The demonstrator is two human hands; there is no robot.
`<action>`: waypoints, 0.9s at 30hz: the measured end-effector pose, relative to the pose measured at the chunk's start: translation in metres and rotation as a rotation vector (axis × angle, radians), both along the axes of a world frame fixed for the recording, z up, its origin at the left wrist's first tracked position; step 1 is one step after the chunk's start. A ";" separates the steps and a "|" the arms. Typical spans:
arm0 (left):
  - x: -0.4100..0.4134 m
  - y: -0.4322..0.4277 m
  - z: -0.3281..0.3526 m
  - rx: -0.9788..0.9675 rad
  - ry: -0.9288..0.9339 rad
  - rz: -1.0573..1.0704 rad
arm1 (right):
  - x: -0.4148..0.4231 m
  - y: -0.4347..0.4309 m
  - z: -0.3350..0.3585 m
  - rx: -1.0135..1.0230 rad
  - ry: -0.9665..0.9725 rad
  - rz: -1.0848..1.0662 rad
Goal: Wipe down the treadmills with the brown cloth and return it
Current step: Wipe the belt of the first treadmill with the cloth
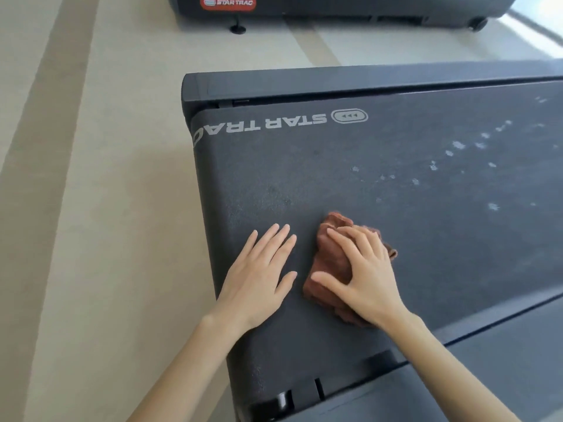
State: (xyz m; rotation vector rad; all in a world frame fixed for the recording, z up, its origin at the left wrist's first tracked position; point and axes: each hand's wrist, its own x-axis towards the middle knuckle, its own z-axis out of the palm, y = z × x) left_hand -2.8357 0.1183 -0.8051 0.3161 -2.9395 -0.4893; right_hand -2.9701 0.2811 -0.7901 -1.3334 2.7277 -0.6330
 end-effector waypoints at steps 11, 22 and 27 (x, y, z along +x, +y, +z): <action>-0.026 0.030 -0.011 -0.022 -0.041 -0.098 | -0.073 0.057 0.011 0.082 0.037 -0.325; -0.027 0.026 -0.015 -0.055 -0.044 -0.099 | -0.002 0.049 0.000 0.099 0.059 -0.232; -0.028 0.026 -0.015 -0.045 -0.024 -0.109 | -0.017 0.045 -0.004 0.115 0.206 -0.094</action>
